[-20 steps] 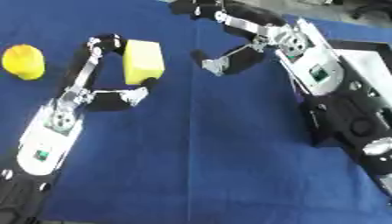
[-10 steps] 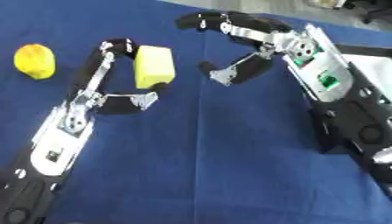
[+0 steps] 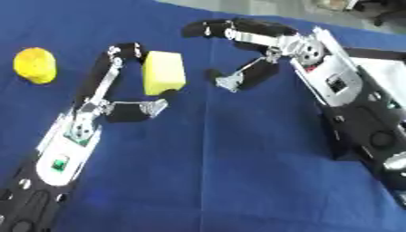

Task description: Pick up the objects with one hand, pass them to the other hand, and then place them into the box on the other side of the table.

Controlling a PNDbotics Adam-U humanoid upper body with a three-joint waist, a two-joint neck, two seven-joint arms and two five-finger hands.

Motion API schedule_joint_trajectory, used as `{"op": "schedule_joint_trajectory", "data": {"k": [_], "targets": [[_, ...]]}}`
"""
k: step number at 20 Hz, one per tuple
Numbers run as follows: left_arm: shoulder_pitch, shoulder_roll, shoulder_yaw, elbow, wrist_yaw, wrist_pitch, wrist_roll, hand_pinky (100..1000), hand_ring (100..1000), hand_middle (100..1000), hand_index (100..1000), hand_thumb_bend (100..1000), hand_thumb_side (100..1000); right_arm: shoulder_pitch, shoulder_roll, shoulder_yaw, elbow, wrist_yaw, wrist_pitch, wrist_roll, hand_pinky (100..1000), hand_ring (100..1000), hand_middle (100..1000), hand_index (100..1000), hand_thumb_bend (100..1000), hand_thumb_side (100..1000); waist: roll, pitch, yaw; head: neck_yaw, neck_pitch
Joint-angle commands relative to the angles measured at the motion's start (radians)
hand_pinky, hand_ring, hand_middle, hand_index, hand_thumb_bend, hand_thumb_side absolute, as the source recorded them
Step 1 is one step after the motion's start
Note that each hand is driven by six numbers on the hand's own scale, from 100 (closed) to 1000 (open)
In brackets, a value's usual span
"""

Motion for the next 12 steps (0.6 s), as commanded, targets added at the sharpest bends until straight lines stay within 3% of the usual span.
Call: {"op": "schedule_joint_trajectory", "data": {"k": [1, 7, 12], "targets": [[-0.015, -0.019, -0.009, -0.016, -0.007, -0.006, 0.012, 770, 546, 521, 452, 100, 238, -0.014, -0.023, -0.005, 0.001, 0.0, 0.032, 0.01, 982, 1000, 1000, 1000, 100, 273, -0.004, -0.006, -0.005, -0.01, 0.007], [-0.013, -0.029, -0.015, -0.023, -0.021, -0.01, 0.035, 769, 547, 522, 453, 100, 236, -0.014, -0.027, 0.007, 0.009, -0.022, 0.096, 0.042, 1000, 1000, 1000, 1000, 100, 283, 0.0, -0.009, -0.008, -0.027, 0.033], [-0.013, -0.036, -0.017, -0.02, -0.03, -0.011, 0.044, 769, 547, 520, 453, 100, 239, -0.017, -0.028, 0.015, -0.001, -0.054, 0.148, 0.082, 1000, 1000, 1000, 1000, 100, 350, 0.001, -0.011, -0.006, -0.034, 0.041]]}}
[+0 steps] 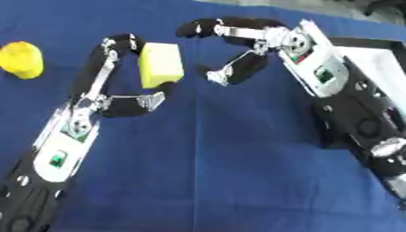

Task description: Pick up the objects with one hand, pass them to the other hand, and then place them into the box on the other side of the table.

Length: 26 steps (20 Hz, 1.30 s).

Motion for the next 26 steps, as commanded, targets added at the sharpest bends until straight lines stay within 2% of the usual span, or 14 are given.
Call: {"op": "schedule_joint_trajectory", "data": {"k": [1, 3, 5, 11, 20, 22, 23, 24, 25, 26], "targets": [[-0.014, -0.016, -0.004, -0.018, -0.011, -0.002, 0.009, 769, 547, 520, 453, 100, 242, -0.016, -0.029, -0.003, -0.021, -0.028, 0.028, 0.023, 1000, 1000, 1000, 1000, 100, 328, 0.0, -0.011, -0.001, -0.007, 0.005], [-0.014, -0.018, -0.003, -0.015, -0.012, -0.001, 0.012, 770, 547, 519, 453, 100, 248, -0.016, -0.029, 0.0, -0.033, -0.047, 0.04, 0.041, 1000, 1000, 1000, 1000, 100, 338, -0.001, -0.012, 0.0, -0.007, 0.004], [-0.015, -0.02, -0.003, -0.013, -0.012, -0.001, 0.015, 769, 546, 518, 453, 100, 262, -0.016, -0.03, 0.001, -0.046, -0.063, 0.05, 0.06, 1000, 1000, 1000, 1000, 100, 305, -0.001, -0.012, 0.001, -0.007, 0.002], [-0.014, -0.023, -0.003, -0.01, -0.01, 0.0, 0.023, 769, 544, 516, 452, 100, 278, -0.013, -0.032, 0.002, -0.065, -0.089, 0.072, 0.093, 1000, 1000, 1000, 1000, 100, 369, -0.001, -0.012, 0.0, -0.007, -0.004], [-0.012, -0.03, -0.009, -0.007, -0.006, 0.006, 0.025, 766, 539, 512, 448, 100, 276, -0.01, -0.03, -0.001, -0.056, -0.096, 0.053, 0.077, 1000, 1000, 1000, 1000, 100, 441, -0.001, -0.008, -0.002, -0.006, -0.005], [-0.011, -0.031, -0.012, -0.005, -0.005, 0.006, 0.023, 766, 538, 511, 447, 100, 276, -0.01, -0.029, -0.002, -0.051, -0.094, 0.043, 0.072, 1000, 1000, 1000, 1000, 100, 415, -0.001, -0.007, -0.001, -0.007, -0.006], [-0.011, -0.031, -0.012, -0.005, -0.004, 0.007, 0.022, 765, 537, 510, 447, 100, 282, -0.01, -0.029, -0.003, -0.05, -0.093, 0.037, 0.068, 1000, 1000, 1000, 1000, 100, 321, -0.001, -0.007, -0.001, -0.007, -0.006], [-0.011, -0.031, -0.012, -0.004, -0.001, 0.007, 0.022, 765, 536, 510, 446, 100, 285, -0.01, -0.029, -0.006, -0.05, -0.092, 0.031, 0.062, 1000, 1000, 1000, 1000, 100, 265, -0.001, -0.007, 0.0, -0.007, -0.006], [-0.011, -0.031, -0.012, -0.003, 0.002, 0.008, 0.022, 764, 535, 509, 446, 100, 291, -0.01, -0.028, -0.008, -0.051, -0.092, 0.023, 0.054, 1000, 1000, 1000, 1000, 100, 220, -0.001, -0.006, 0.0, -0.006, -0.006], [-0.011, -0.031, -0.013, -0.002, 0.006, 0.008, 0.022, 764, 535, 509, 446, 100, 291, -0.01, -0.029, -0.009, -0.053, -0.092, 0.014, 0.048, 1000, 1000, 1000, 1000, 100, 212, -0.001, -0.006, 0.0, -0.006, -0.007]]}}
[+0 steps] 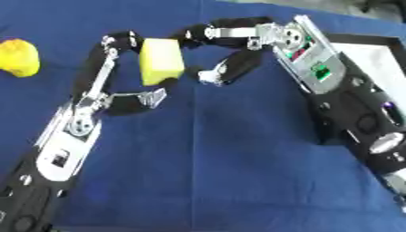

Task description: Pick up the objects with one hand, pass them to the other hand, and then place them into the box on the other side of the table.

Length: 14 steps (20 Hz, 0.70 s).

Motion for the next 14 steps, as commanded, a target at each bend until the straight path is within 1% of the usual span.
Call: {"op": "schedule_joint_trajectory", "data": {"k": [1, 6, 14], "targets": [[-0.011, -0.017, -0.006, -0.008, 0.011, 0.003, -0.001, 764, 535, 509, 446, 100, 292, -0.009, -0.028, -0.019, -0.011, -0.002, -0.024, -0.018, 1000, 1000, 1000, 1000, 100, 201, -0.001, -0.005, -0.001, -0.003, -0.005], [-0.013, -0.017, -0.005, -0.008, 0.021, 0.006, 0.001, 763, 534, 508, 445, 100, 300, -0.008, -0.029, -0.017, -0.016, -0.001, -0.048, -0.02, 1000, 1000, 1000, 1000, 100, 204, 0.0, -0.004, -0.003, -0.004, -0.002], [-0.015, -0.016, -0.004, -0.007, 0.022, 0.009, 0.002, 764, 534, 507, 446, 100, 309, -0.008, -0.033, -0.016, -0.041, -0.036, -0.028, 0.014, 1000, 1000, 1000, 1000, 100, 220, 0.002, -0.005, -0.007, -0.007, 0.002]]}}
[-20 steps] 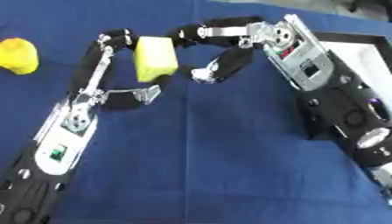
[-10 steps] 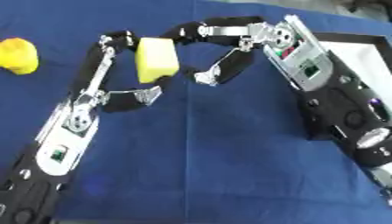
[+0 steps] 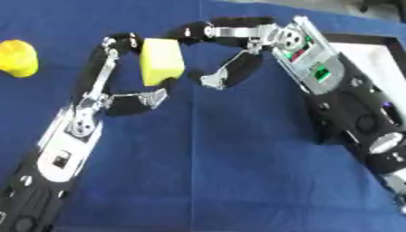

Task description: Pick up the objects with one hand, pass them to the other hand, and then place them into the box on the other side of the table.

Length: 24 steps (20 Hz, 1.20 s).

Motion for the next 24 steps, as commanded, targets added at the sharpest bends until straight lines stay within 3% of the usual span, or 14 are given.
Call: {"op": "schedule_joint_trajectory", "data": {"k": [1, 24], "targets": [[-0.015, -0.012, -0.004, -0.012, 0.003, 0.003, 0.003, 764, 534, 507, 446, 100, 310, -0.011, -0.033, -0.016, -0.033, -0.026, 0.004, 0.019, 1000, 1000, 1000, 1000, 100, 213, 0.002, -0.004, -0.004, -0.003, 0.002], [-0.012, -0.026, -0.023, -0.019, 0.022, -0.006, -0.009, 757, 532, 513, 448, 100, 339, -0.013, -0.026, -0.015, -0.018, -0.049, -0.019, 0.022, 1000, 1000, 1000, 1000, 100, 221, -0.001, -0.002, -0.001, -0.015, 0.002]]}}
